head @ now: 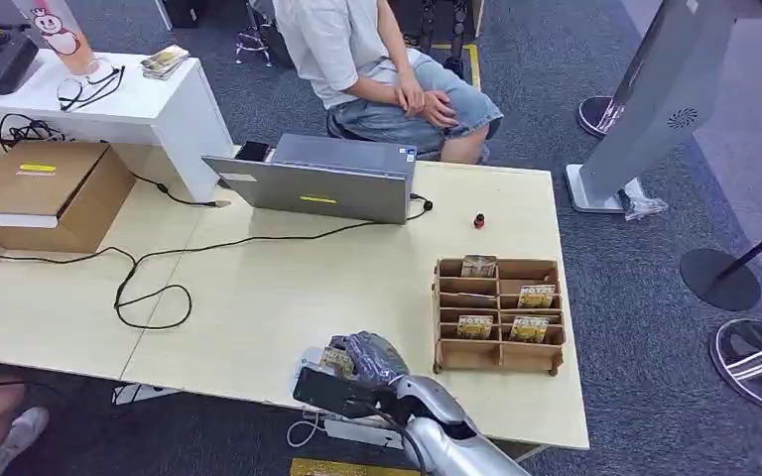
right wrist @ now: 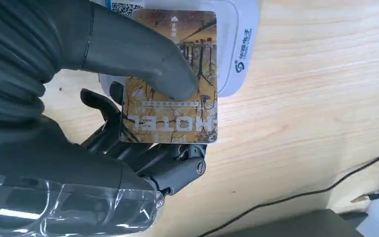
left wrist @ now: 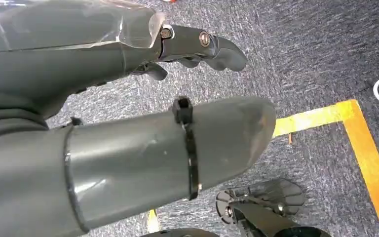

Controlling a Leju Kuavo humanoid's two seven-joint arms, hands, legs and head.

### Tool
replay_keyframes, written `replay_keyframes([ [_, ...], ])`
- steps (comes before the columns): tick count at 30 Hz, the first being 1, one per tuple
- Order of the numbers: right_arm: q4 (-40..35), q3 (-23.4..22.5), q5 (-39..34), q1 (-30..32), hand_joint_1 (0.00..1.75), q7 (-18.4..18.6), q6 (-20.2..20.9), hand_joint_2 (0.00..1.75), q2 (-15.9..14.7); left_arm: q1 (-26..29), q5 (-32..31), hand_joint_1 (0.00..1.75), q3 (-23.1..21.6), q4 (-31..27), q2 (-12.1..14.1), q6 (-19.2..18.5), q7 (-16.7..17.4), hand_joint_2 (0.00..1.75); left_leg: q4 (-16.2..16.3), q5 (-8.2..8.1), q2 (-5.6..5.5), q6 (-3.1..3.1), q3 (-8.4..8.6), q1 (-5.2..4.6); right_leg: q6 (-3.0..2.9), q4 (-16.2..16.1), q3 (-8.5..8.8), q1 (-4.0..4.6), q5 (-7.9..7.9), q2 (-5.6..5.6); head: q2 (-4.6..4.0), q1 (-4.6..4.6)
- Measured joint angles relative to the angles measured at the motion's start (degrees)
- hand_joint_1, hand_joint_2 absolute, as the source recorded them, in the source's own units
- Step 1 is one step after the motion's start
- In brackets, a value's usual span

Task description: Pass the card to the sensor for recognition and then transmit it.

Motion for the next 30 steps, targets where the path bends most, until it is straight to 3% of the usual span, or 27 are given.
replay_keyframes([
  [30, 5.3, 0.0, 0.1, -1.9, 1.75, 0.2, 0.1, 1.75, 2.2, 0.0, -0.8, 0.0, -0.5, 0.0, -0.5, 0.2, 0.8, 0.0, 0.0, 0.0, 0.0, -0.01, 0.01, 0.0, 0.0, 0.0, 0.0, 0.0, 0.0, 0.01, 0.0, 0.0],
])
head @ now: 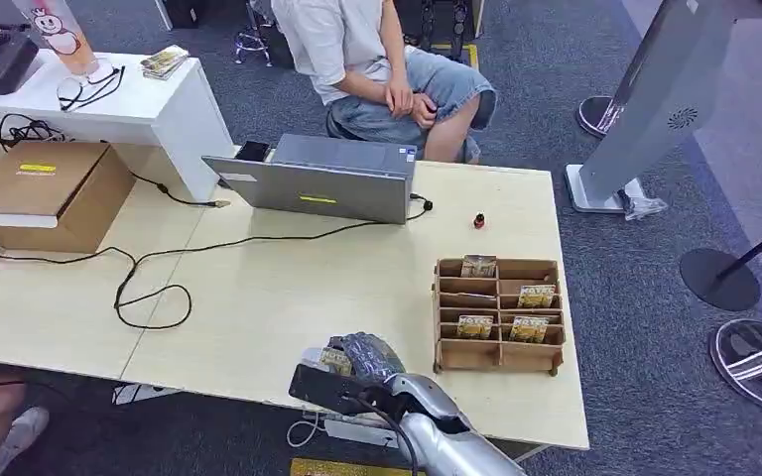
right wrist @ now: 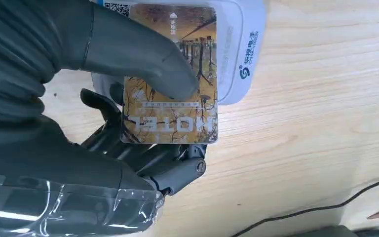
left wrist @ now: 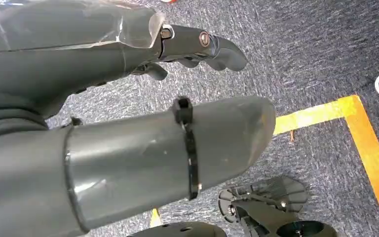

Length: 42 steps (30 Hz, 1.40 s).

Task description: Pass the card to the sensor for recognition and then transmit it.

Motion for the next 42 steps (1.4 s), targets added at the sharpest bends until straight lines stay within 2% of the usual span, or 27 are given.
replay_keyframes([
  [13, 1.6, 0.0, 1.0, -0.3, 1.75, 0.1, 0.2, 1.75, 1.2, 0.0, 0.3, 0.0, 0.0, 0.0, 0.1, -0.2, 0.1, 0.0, 0.0, 0.0, 0.0, 0.0, 0.0, 0.0, 0.0, 0.0, 0.0, 0.0, 0.0, 0.0, 0.0, -0.02],
  [42, 8.0, 0.0, 2.9, -2.0, 1.75, 0.5, -3.7, 1.75, 3.0, 0.2, 0.3, 0.0, -0.1, 0.0, 0.7, -0.3, 0.3, 0.0, 0.0, 0.01, 0.0, -0.01, 0.02, -0.01, -0.01, 0.0, 0.01, 0.0, 0.01, 0.0, 0.0, 0.0],
])
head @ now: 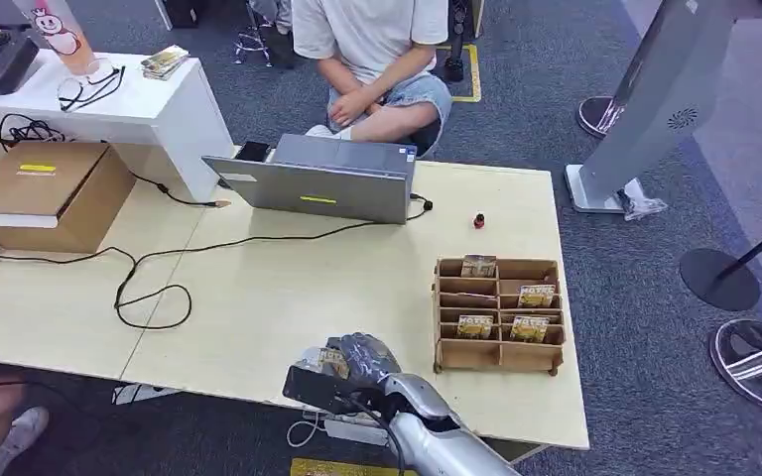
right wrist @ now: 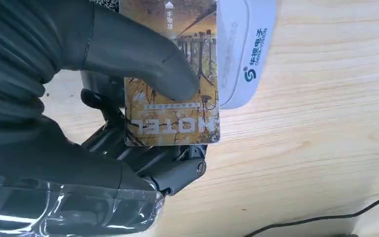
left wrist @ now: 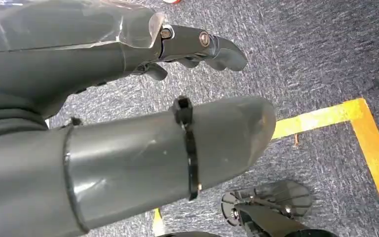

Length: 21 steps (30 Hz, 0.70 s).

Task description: Pass the card to the sensor for recognition and then transmit it.

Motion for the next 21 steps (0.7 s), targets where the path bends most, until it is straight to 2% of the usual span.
replay_keyframes([
  [14, 1.5, 0.0, 1.0, -0.7, 1.75, 0.3, -0.7, 1.75, 0.0, 0.0, -0.5, 0.0, -0.8, 0.0, -0.1, 0.1, 0.2, 0.0, 0.0, 0.03, 0.01, -0.04, 0.06, 0.01, -0.02, 0.0, 0.04, 0.0, 0.03, 0.01, 0.0, -0.02],
  [21, 1.9, 0.0, 1.2, -0.9, 1.75, 0.3, -0.6, 1.75, 0.1, -0.9, -0.5, 0.0, -0.8, 0.0, -0.1, -0.3, 1.4, 0.0, 0.0, 0.04, 0.01, -0.06, 0.07, 0.01, -0.03, 0.0, 0.04, 0.0, 0.04, 0.02, 0.0, 0.0],
])
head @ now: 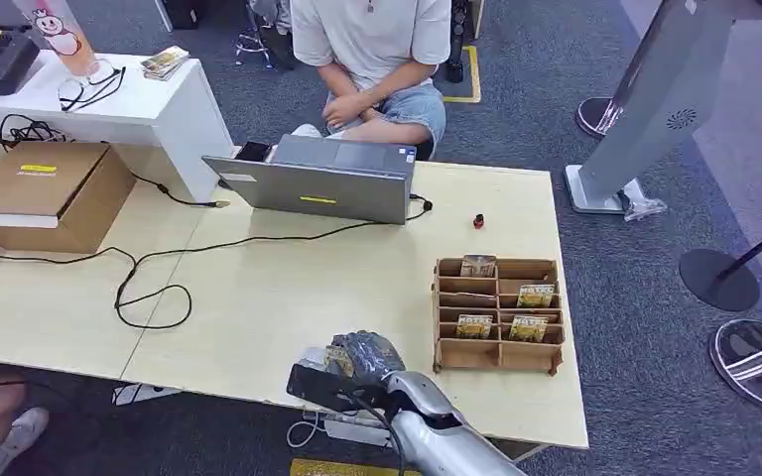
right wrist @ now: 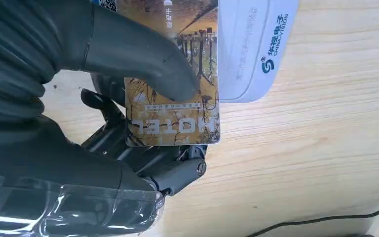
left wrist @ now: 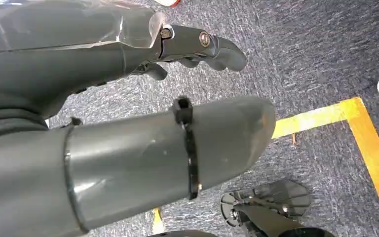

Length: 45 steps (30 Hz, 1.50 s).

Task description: Pass the card to the sensor for recognition and then transmit it.

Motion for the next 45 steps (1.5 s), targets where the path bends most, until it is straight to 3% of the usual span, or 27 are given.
replay_keyframes([
  [24, 0.2, 0.0, 0.8, -0.2, 1.75, -0.9, -0.7, 1.75, 0.3, -0.2, -0.1, 0.0, -0.3, 0.0, -0.6, 0.4, 0.0, 0.0, 0.0, 0.0, 0.01, 0.0, 0.01, 0.0, 0.0, 0.0, 0.0, 0.0, 0.01, 0.01, 0.0, 0.0],
  [45, -10.0, 0.0, -0.7, 1.1, 1.75, -2.0, 0.3, 1.75, -1.1, -0.1, 0.7, 0.0, -0.3, 0.0, 0.4, -0.1, -0.2, 0.0, 0.0, 0.0, 0.02, 0.0, 0.0, 0.0, -0.01, 0.0, -0.02, 0.0, 0.01, 0.02, 0.0, -0.02],
])
